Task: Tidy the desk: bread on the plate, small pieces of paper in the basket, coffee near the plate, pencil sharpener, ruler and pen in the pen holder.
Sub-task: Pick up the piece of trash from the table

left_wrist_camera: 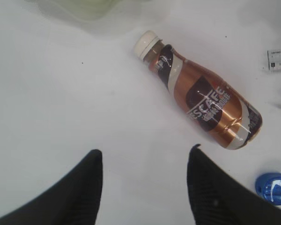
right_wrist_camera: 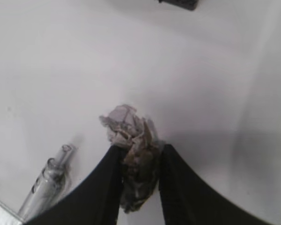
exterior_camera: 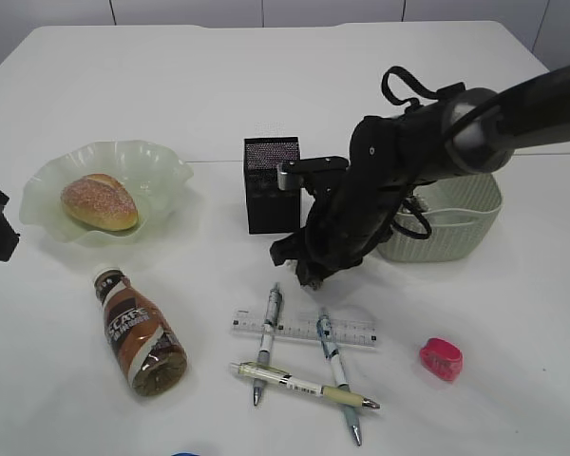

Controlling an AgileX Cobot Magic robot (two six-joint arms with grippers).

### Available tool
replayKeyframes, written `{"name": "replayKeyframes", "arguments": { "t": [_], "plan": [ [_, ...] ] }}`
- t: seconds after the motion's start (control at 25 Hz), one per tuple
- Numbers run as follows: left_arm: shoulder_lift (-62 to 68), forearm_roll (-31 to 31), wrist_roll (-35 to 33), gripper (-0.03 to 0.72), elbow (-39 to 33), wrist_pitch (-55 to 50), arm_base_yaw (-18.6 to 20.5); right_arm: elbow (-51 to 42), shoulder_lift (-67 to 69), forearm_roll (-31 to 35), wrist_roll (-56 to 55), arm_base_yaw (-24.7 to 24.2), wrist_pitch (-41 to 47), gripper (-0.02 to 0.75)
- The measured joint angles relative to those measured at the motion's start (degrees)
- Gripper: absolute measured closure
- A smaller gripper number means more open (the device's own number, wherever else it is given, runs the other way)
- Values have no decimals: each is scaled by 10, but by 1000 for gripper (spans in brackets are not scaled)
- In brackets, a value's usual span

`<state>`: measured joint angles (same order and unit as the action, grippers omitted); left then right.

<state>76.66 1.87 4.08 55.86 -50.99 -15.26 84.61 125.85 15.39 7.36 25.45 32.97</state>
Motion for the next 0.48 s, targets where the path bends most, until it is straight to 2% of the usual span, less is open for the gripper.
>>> {"name": "replayKeyframes", "arguments": {
  "t": [0.36,0.48],
  "plan": [
    [0,0,0,272,0,0,0,0,-79,0,1,0,68,543],
    [0,0,0,272,0,0,0,0,-121,-19,0,0,87,543]
  ]
}}
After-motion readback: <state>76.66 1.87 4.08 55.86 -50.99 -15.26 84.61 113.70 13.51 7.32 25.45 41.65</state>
